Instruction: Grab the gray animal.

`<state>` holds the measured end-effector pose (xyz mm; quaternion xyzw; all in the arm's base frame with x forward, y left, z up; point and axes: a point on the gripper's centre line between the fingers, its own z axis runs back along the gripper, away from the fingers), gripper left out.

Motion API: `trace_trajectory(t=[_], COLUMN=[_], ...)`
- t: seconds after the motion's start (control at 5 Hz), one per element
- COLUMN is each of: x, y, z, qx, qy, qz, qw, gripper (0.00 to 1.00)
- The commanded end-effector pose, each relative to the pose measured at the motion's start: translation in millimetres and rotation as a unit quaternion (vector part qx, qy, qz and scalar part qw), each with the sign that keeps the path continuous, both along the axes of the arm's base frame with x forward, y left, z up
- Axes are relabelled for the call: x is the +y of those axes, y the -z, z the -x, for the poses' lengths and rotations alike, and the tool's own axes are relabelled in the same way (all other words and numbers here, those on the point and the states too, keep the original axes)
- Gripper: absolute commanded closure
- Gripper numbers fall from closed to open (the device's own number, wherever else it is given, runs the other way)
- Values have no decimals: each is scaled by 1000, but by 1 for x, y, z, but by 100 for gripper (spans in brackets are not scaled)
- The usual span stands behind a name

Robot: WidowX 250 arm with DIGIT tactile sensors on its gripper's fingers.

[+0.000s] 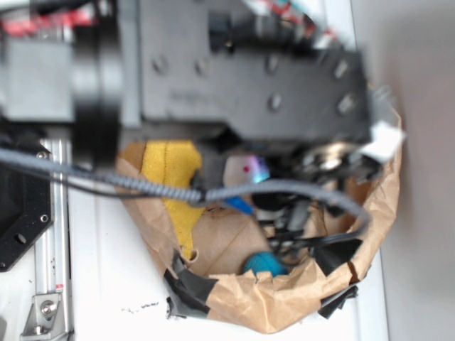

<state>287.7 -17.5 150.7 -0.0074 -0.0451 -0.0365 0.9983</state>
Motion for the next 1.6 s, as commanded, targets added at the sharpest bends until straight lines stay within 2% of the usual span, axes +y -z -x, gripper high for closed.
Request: trace_trajectory(t=[0.0, 0.2, 0.4, 0.6, 0.8, 1.0, 1.2, 1.4], x=[-6, -3, 2, 15, 35, 36, 45, 52], y=[-54, -51, -40, -18, 19, 43, 62, 86], z=[12, 13, 17, 22, 24, 17, 10, 1], qx=[-27, -29, -11, 33, 81, 63, 66, 82], qy=[-51, -70, -68, -56, 69, 175, 195, 191], qz=[-104, -50, -14, -9, -55, -91, -119, -124], qw=[993, 996, 998, 998, 993, 978, 971, 970], gripper=[100, 100, 12, 0, 0, 0, 0, 0])
